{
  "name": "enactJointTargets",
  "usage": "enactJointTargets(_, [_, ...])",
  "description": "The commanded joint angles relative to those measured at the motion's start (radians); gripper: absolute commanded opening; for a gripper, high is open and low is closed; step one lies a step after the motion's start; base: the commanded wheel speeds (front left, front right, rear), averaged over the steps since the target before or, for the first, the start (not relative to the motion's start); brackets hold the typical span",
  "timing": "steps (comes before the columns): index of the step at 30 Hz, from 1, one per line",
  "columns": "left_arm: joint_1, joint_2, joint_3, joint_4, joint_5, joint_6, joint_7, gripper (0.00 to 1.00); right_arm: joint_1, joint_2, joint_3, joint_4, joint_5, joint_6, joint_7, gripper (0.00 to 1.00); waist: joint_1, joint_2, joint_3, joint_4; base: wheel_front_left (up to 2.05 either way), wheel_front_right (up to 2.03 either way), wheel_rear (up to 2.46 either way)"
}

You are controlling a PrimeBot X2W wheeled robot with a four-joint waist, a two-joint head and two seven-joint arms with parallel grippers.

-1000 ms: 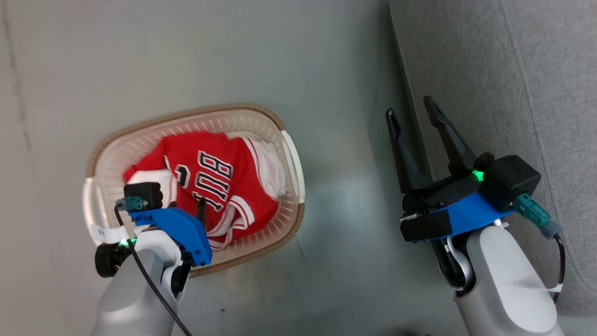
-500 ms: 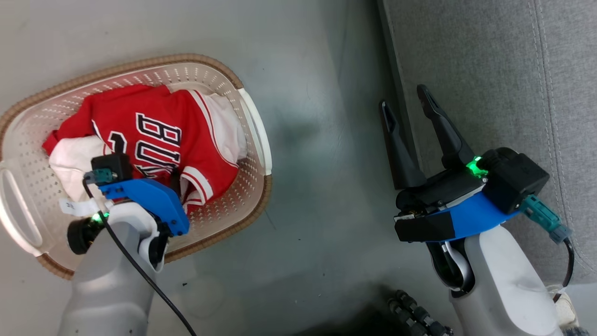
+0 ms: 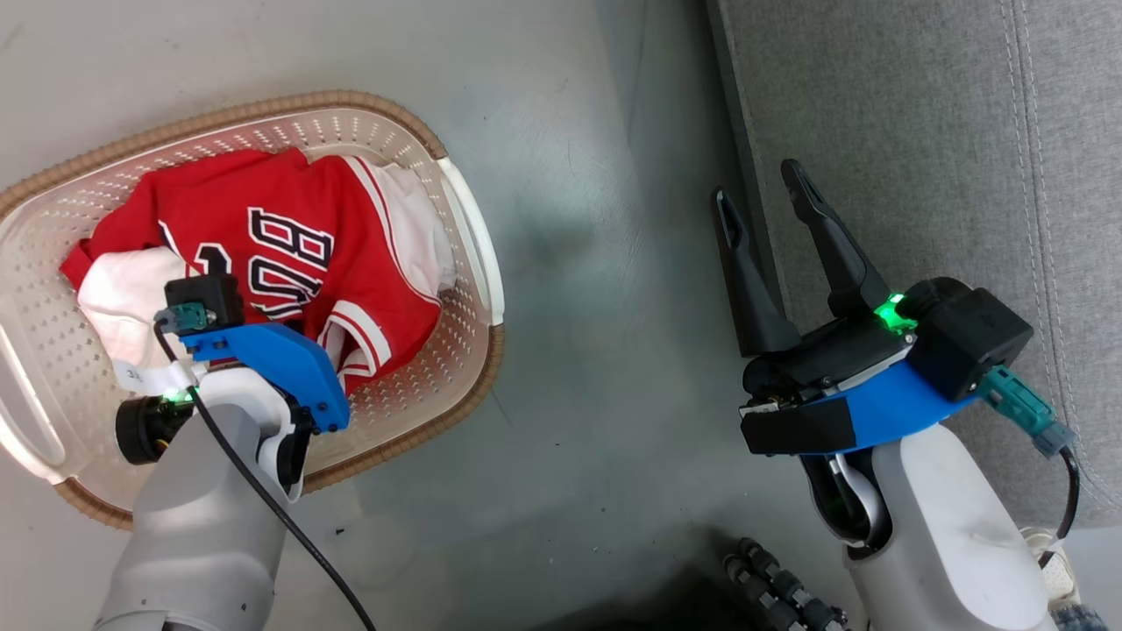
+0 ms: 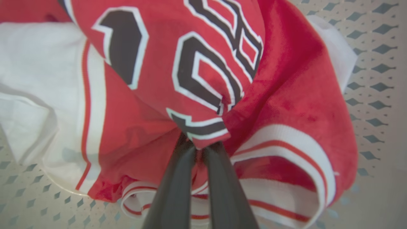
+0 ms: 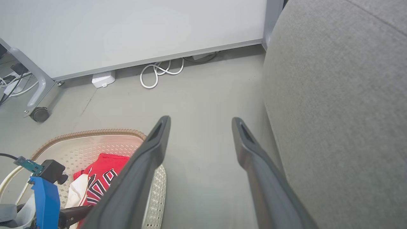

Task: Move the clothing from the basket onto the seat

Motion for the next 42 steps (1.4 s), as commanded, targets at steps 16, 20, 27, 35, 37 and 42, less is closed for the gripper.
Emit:
enactJointTargets(16, [0.045,-0.041,-0.074,0.041,0.02,-0.024,-0.062,0.0,-0.001,-0.002,0.002,0.085,-0.015,0.0,-0.004,1.0,-0.0001,0.0,-0.249,0.052,0.0,0.0,0.0])
enactJointTargets(20, [0.067,-0.063,-0.12,0.029,0.021,-0.035,-0.072,0.0,0.023,-0.002,-0.004,0.132,-0.024,0.0,-0.004,1.0,-0.0001,0.0,-0.388,0.087,0.0,0.0,0.0])
enactJointTargets(27, [0.119,-0.072,-0.302,-0.158,-0.087,-0.041,-0.036,0.0,0.079,-0.003,0.009,0.216,-0.02,0.0,-0.004,1.0,-0.0001,0.0,-0.615,0.153,0.0,0.0,0.0])
enactJointTargets(35, [0.101,-0.072,-0.459,-0.336,-0.198,-0.04,-0.024,0.0,0.145,-0.002,0.013,0.271,-0.01,0.0,-0.003,1.0,-0.0001,0.0,-0.779,0.209,0.0,0.0,0.0])
enactJointTargets(37, [0.09,-0.072,-0.478,-0.365,-0.211,-0.04,-0.027,0.0,0.16,-0.002,0.014,0.279,-0.008,0.0,-0.001,1.0,-0.0001,0.0,-0.807,0.218,0.0,0.0,0.0])
enactJointTargets(42, [0.058,-0.072,-0.524,-0.43,-0.244,-0.033,-0.026,0.0,0.191,-0.002,0.012,0.294,-0.002,0.0,0.009,1.0,-0.0001,0.0,-0.867,0.234,0.0,0.0,0.0])
